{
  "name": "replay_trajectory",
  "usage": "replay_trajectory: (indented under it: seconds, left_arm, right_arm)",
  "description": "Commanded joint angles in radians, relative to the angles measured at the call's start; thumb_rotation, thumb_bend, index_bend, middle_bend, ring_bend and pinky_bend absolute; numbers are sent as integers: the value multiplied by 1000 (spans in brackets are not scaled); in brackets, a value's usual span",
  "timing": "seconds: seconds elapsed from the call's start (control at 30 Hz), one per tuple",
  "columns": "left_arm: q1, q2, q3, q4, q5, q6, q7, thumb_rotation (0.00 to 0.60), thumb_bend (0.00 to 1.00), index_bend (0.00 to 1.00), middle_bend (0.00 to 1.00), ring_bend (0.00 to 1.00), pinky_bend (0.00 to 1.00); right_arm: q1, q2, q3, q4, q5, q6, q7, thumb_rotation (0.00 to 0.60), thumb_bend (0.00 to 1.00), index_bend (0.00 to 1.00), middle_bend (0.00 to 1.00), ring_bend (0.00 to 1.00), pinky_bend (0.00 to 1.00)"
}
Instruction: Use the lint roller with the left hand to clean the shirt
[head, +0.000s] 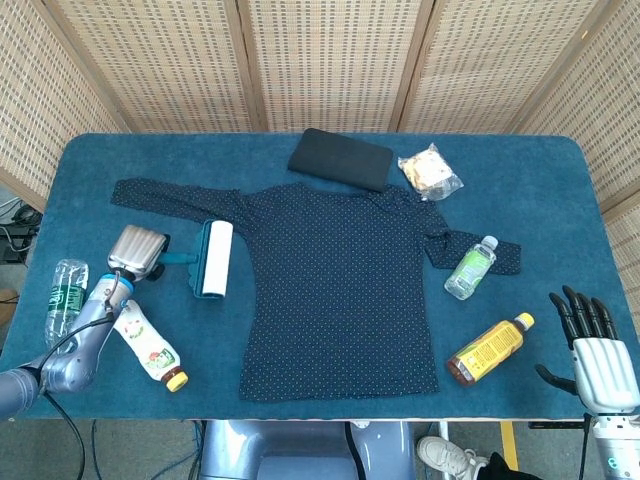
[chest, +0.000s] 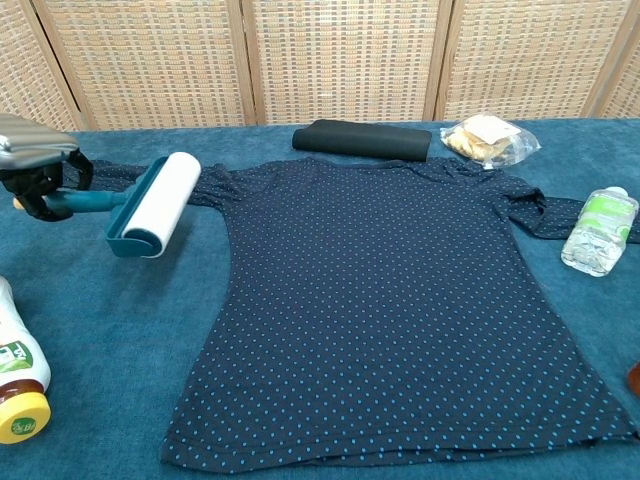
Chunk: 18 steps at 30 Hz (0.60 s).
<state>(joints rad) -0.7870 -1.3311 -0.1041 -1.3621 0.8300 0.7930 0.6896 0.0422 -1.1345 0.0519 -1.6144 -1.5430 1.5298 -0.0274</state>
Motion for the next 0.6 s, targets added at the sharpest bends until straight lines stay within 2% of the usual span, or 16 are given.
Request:
replay_trajectory:
  seconds: [0.03,0.6]
  left_arm:
    - [-3,51,17,-65,-42,35,41,600,777,857,755,596,579]
    - [-36,61,47,-105,-79,64,63,600,777,862,755,596,579]
  right_arm:
    - [-3,5,-3,-8,-7,6,1,600,86,0,0,0,0]
    - [-4,8,-3,-10,-7,6,1,600,86,0,0,0,0]
